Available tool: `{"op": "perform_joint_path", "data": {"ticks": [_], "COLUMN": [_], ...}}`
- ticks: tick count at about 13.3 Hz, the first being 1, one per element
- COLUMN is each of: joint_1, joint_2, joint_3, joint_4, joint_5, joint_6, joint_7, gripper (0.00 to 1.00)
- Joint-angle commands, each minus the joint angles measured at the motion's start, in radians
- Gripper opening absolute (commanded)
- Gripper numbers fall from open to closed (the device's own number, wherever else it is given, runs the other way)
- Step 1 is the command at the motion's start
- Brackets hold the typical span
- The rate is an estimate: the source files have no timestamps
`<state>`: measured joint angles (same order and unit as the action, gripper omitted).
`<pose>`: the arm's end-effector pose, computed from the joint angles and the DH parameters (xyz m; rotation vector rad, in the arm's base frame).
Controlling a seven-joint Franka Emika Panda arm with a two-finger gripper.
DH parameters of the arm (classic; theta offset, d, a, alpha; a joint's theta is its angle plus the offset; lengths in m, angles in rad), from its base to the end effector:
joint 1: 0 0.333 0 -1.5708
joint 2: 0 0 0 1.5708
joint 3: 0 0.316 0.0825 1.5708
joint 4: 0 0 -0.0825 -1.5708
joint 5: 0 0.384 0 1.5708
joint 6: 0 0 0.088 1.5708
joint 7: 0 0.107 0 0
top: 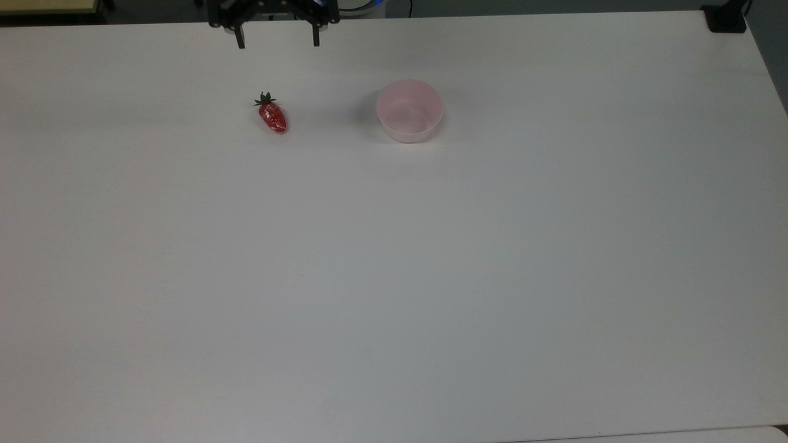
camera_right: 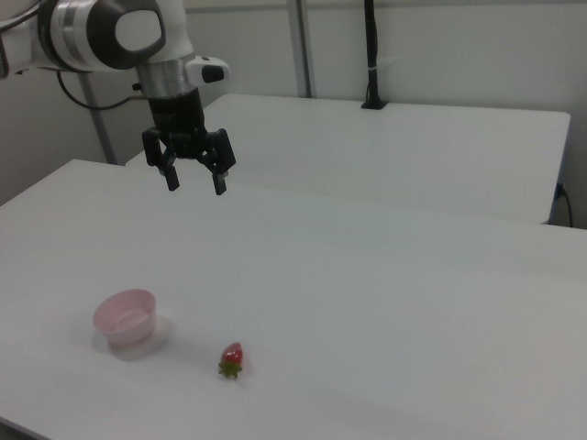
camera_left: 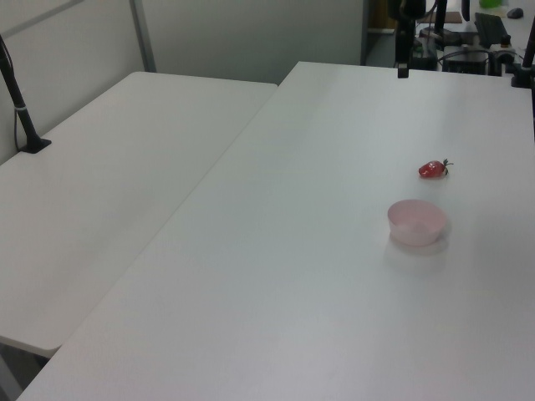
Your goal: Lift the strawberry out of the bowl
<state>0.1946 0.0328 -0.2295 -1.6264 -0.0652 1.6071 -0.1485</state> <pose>0.5642 -0.0245 0.5837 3.0675 0.1805 -0.0886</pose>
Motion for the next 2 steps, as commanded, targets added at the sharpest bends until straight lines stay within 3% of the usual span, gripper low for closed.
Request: {"op": "perform_joint_path", "data": {"ticks": [1,2], "joint_1": [-0.076,-0.089], "joint_2": [-0.016,-0.022], "joint_3": [0.068,0.085], "joint_4": [0.003,0.003], "joint_5": [0.045,0.047], "joint_6": [0.002,-0.003], "joint_7": [0.059,0.091], "gripper": [1.0,1.0]}}
